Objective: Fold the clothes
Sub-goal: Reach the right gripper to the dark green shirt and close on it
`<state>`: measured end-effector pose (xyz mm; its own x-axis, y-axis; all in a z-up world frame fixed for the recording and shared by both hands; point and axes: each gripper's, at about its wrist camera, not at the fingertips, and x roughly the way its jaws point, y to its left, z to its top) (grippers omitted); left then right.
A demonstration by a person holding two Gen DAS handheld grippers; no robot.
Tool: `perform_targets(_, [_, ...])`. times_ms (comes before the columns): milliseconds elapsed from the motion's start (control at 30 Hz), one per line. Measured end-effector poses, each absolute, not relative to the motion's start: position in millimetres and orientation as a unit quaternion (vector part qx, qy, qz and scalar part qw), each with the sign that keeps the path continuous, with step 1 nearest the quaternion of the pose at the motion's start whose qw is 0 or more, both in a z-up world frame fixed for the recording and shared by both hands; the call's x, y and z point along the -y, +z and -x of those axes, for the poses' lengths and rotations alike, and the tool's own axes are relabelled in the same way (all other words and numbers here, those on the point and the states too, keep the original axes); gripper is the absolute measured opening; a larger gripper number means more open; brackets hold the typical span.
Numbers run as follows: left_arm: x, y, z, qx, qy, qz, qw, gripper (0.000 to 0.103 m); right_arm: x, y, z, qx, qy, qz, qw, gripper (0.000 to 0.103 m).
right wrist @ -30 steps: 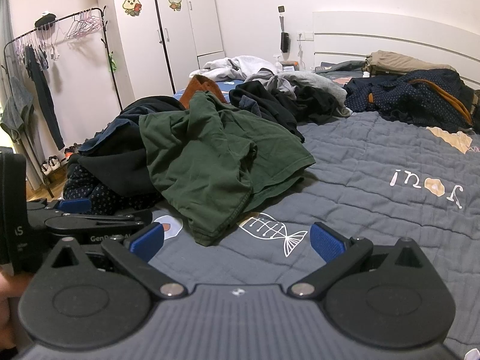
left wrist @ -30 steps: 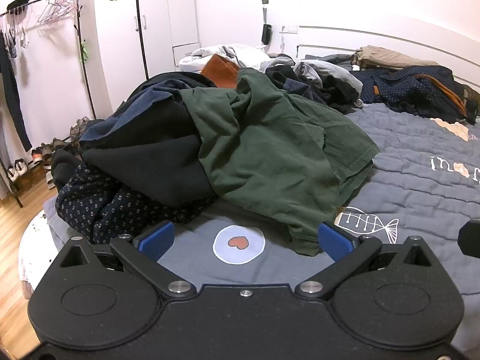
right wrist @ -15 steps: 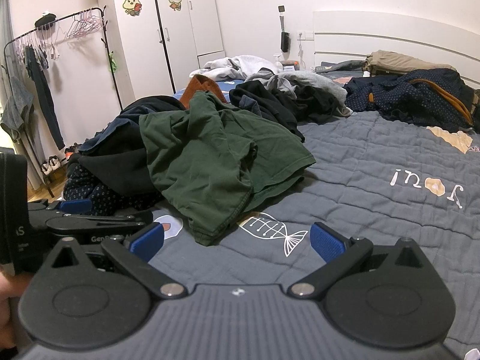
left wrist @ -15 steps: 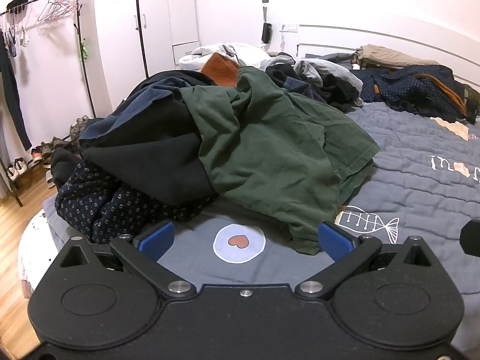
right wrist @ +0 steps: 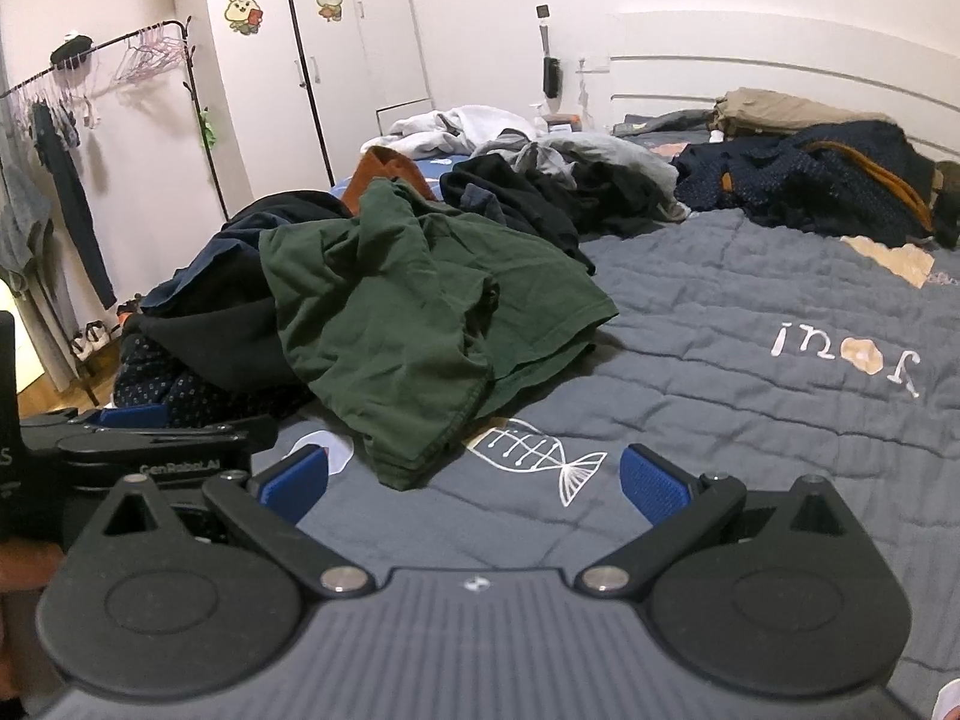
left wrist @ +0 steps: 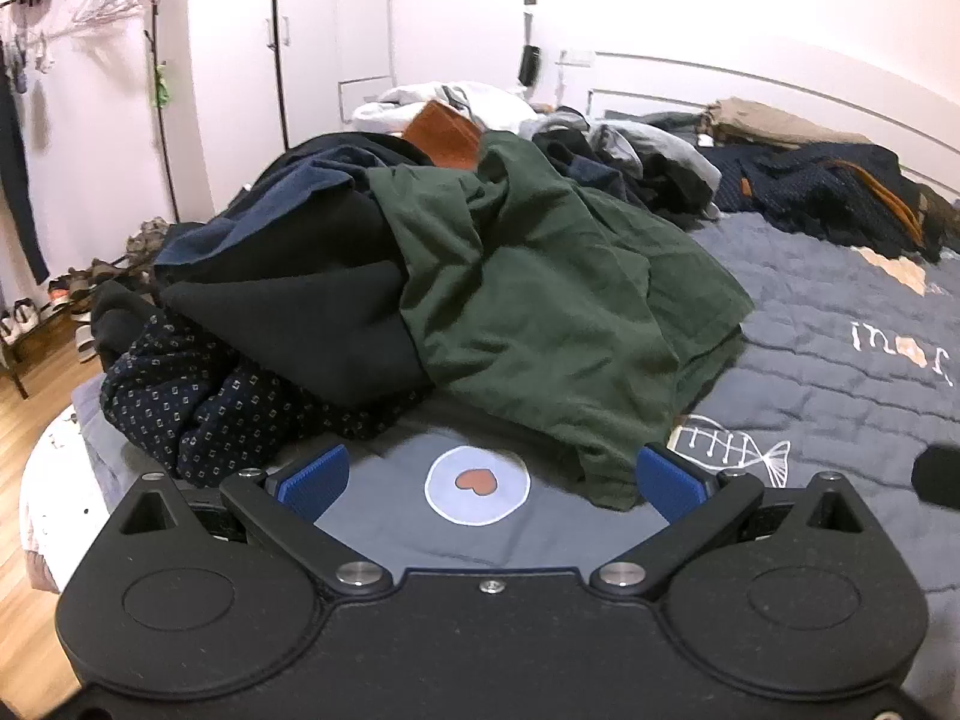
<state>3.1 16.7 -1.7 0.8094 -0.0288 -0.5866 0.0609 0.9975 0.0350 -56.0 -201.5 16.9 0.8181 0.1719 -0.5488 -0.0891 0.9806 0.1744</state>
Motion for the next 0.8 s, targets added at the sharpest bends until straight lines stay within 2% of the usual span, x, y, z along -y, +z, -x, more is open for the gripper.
perform_targets(467, [-38.4, 3.6, -3.4, -0.292, -0.033, -0.011, 0.956, 0.103, 176.0, 24.4, 25.1, -0.291, 0.080, -0.044, 0.952, 0.103])
perform_targets(800, [-65.9, 9.7, -18.4, -0.275, -0.005, 0.003, 0.961, 0.103, 135.0, -11.4, -22.7, -0.306, 0.117, -0.008, 0.945, 0.103])
